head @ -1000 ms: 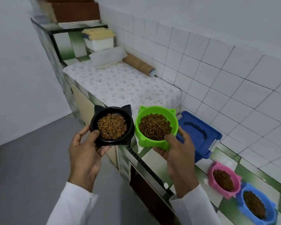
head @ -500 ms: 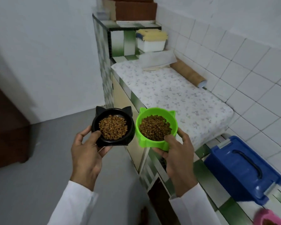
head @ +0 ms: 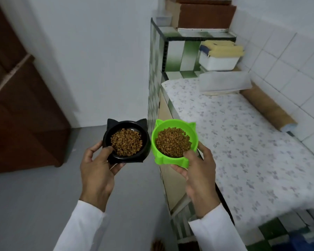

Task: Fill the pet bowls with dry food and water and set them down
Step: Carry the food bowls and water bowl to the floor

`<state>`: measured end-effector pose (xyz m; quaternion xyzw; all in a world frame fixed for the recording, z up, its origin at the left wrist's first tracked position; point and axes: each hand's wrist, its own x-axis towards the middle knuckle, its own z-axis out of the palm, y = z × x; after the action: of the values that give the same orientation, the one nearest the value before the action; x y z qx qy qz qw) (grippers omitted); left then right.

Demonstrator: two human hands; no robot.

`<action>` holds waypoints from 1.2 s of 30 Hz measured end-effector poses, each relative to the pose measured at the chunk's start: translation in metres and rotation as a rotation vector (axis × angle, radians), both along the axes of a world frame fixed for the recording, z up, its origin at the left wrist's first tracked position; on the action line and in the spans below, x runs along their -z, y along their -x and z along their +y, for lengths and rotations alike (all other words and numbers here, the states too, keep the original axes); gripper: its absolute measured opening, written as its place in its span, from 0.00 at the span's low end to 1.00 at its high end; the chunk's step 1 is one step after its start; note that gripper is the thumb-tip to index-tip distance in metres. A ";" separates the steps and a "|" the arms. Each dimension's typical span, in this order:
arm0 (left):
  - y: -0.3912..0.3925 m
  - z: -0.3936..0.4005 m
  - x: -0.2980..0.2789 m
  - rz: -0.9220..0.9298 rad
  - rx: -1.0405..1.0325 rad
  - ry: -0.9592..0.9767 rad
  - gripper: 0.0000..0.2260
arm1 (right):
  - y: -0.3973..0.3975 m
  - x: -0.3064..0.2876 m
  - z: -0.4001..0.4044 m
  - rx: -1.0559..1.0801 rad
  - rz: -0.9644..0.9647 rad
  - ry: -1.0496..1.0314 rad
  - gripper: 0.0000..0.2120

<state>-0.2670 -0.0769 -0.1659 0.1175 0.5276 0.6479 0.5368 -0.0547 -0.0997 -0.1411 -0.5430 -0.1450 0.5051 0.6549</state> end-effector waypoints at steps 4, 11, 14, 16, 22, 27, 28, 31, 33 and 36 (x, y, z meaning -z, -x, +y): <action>-0.001 0.029 0.000 -0.005 -0.065 -0.004 0.16 | 0.000 0.000 0.045 -0.066 -0.025 0.003 0.21; 0.009 0.080 0.006 0.007 -0.148 -0.002 0.17 | 0.009 0.007 0.116 -0.173 -0.026 0.030 0.24; 0.015 0.104 0.013 0.012 -0.175 0.006 0.17 | 0.016 0.014 0.146 -0.200 -0.027 0.053 0.25; 0.022 0.124 0.019 0.013 -0.195 0.020 0.17 | 0.023 0.020 0.170 -0.213 -0.034 0.076 0.24; 0.044 0.173 0.030 0.025 -0.213 0.013 0.16 | 0.044 0.031 0.227 -0.245 -0.036 0.089 0.23; 0.072 0.224 0.034 0.019 -0.218 0.022 0.17 | 0.071 0.038 0.284 -0.258 -0.026 0.107 0.23; 0.079 0.234 0.034 0.019 -0.222 0.025 0.17 | 0.078 0.039 0.295 -0.255 -0.028 0.113 0.23; 0.103 0.274 0.039 0.014 -0.216 0.043 0.16 | 0.100 0.042 0.334 -0.251 -0.027 0.121 0.23; 0.115 0.296 0.041 0.018 -0.197 0.040 0.16 | 0.113 0.044 0.355 -0.236 -0.027 0.130 0.23; 0.134 0.329 0.045 0.029 -0.174 0.035 0.15 | 0.132 0.047 0.388 -0.210 -0.027 0.147 0.23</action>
<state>-0.4014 0.2522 -0.2110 0.0712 0.5546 0.6812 0.4726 -0.1867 0.2886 -0.1882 -0.5783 -0.1724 0.5726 0.5549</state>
